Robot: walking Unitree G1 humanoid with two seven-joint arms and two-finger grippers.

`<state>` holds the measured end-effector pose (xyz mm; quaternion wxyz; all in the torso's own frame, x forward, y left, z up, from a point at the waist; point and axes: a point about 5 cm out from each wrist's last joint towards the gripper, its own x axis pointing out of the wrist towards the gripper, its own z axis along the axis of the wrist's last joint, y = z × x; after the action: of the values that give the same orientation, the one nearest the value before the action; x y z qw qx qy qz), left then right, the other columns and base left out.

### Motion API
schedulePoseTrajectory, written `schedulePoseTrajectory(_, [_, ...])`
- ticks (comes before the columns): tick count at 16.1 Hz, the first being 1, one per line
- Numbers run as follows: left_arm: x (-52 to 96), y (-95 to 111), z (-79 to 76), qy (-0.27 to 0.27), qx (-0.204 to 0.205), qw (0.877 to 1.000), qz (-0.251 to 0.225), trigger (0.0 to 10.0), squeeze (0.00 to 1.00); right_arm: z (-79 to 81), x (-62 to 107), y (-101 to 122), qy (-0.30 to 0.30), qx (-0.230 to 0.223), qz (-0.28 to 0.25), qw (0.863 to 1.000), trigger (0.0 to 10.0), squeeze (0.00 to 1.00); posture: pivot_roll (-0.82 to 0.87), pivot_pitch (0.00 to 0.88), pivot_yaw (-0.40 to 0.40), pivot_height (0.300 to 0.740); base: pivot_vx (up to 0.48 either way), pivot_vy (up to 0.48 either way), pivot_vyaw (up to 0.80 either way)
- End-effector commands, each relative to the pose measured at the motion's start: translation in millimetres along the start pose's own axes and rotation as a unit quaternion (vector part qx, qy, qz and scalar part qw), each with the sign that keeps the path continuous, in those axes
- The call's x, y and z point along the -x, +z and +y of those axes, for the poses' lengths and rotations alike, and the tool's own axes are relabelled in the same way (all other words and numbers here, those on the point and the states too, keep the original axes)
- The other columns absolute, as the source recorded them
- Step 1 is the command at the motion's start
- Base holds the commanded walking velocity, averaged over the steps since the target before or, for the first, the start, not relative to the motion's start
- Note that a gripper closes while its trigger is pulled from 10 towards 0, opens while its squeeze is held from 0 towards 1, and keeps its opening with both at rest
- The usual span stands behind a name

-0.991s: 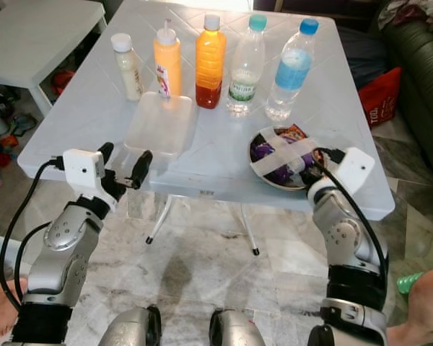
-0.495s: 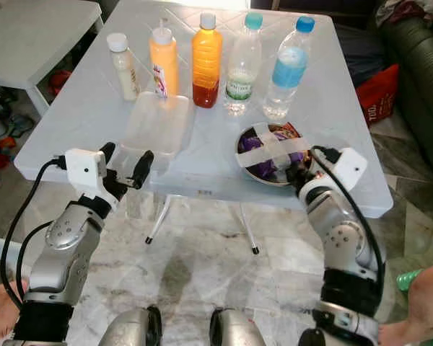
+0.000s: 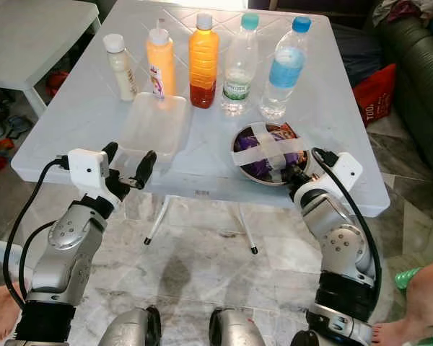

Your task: Restocking fridge

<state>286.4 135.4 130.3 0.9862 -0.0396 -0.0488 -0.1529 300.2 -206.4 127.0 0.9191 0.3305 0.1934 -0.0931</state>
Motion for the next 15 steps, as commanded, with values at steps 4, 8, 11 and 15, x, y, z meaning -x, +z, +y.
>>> schedulePoseTrajectory(4, [1.1,-2,-0.7,-0.003,-0.003,1.0,0.004,10.0,0.0,-10.2,-6.8,-27,-0.007,-0.046,0.081,0.996,0.0,0.0,-0.03,0.135,-0.031,0.74,0.0,0.0,0.0])
schedulePoseTrajectory(8, [0.3,-2,-0.4,-0.003,-0.004,1.0,0.003,10.0,0.0,-21.9,-9.1,-28,-0.02,-0.058,0.089,0.994,0.0,0.0,-0.03,0.135,-0.031,0.74,0.0,0.0,0.0])
schedulePoseTrajectory(11, [0.4,-2,-1.0,-0.004,-0.005,1.0,0.003,10.0,0.0,-29.8,-11.6,-20,-0.035,-0.062,0.07,0.995,0.0,0.0,-0.02,0.131,-0.031,0.74,0.0,0.0,0.0])
schedulePoseTrajectory(15, [-0.2,-1,0.7,-0.003,-0.009,1.0,0.002,10.0,0.0,-38.4,-16.1,5,-0.039,-0.041,0.047,0.997,10.0,0.0,-0.02,0.132,-0.023,0.74,0.0,0.0,0.0])
